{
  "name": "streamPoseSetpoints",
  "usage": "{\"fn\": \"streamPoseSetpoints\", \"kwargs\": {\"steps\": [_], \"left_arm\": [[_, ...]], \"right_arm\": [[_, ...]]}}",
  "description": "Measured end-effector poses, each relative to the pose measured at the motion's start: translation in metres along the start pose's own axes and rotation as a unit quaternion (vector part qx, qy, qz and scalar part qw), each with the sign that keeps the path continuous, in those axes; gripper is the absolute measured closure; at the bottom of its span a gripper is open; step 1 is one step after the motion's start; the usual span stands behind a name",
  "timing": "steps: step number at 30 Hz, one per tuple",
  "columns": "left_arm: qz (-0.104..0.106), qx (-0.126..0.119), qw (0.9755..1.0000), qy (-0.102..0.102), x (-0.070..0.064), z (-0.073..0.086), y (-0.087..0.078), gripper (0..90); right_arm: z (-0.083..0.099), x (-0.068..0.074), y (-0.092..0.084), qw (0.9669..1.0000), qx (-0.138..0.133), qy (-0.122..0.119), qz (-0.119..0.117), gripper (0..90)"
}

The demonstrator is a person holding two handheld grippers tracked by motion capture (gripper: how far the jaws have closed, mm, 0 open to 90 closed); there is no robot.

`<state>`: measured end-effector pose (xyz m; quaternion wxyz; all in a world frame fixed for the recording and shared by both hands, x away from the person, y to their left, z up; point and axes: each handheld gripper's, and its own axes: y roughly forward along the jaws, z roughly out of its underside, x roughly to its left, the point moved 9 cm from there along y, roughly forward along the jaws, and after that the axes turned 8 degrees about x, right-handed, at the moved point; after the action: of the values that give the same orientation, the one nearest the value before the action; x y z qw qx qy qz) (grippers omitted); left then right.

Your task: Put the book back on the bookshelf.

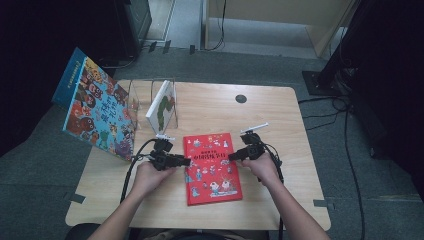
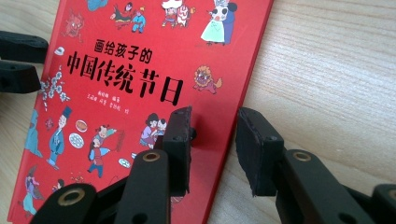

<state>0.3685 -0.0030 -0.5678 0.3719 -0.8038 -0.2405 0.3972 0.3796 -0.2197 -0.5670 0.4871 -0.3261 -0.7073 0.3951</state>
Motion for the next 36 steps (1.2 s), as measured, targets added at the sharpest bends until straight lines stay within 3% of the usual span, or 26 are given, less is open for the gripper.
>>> {"fn": "streamPoseSetpoints", "kwargs": {"steps": [6, 9, 16, 19, 24, 30, 36], "left_arm": [[-0.009, 0.0, 1.0, 0.001, 0.001, 0.0, 0.0, 58.9], [-0.028, 0.006, 0.9996, 0.007, 0.003, 0.001, 0.0, 70.9], [-0.007, 0.025, 0.9996, -0.006, 0.004, 0.002, -0.005, 74.9], [-0.029, 0.041, 0.9987, -0.007, 0.011, 0.006, -0.007, 79.9], [-0.011, 0.042, 0.999, -0.012, 0.009, 0.006, -0.004, 84.4], [-0.016, 0.031, 0.9993, -0.012, 0.006, 0.005, -0.002, 90.0], [-0.019, 0.028, 0.9993, -0.013, 0.005, 0.006, -0.002, 90.0]], "right_arm": [[0.0, 0.0, 0.0, 1.0, 0.0, -0.005, -0.001, 65.6], [0.0, 0.001, 0.0, 1.0, 0.003, -0.004, 0.0, 65.8], [0.001, 0.0, -0.001, 0.9998, 0.007, -0.016, 0.001, 66.1], [0.001, -0.001, -0.001, 0.9998, 0.007, -0.017, -0.004, 67.0], [0.002, -0.001, -0.001, 0.9997, 0.009, -0.022, -0.002, 67.4], [0.0, 0.0, 0.0, 0.9999, 0.007, -0.009, 0.002, 66.2], [-0.001, 0.003, -0.003, 0.9997, 0.021, 0.004, 0.008, 66.5]]}}
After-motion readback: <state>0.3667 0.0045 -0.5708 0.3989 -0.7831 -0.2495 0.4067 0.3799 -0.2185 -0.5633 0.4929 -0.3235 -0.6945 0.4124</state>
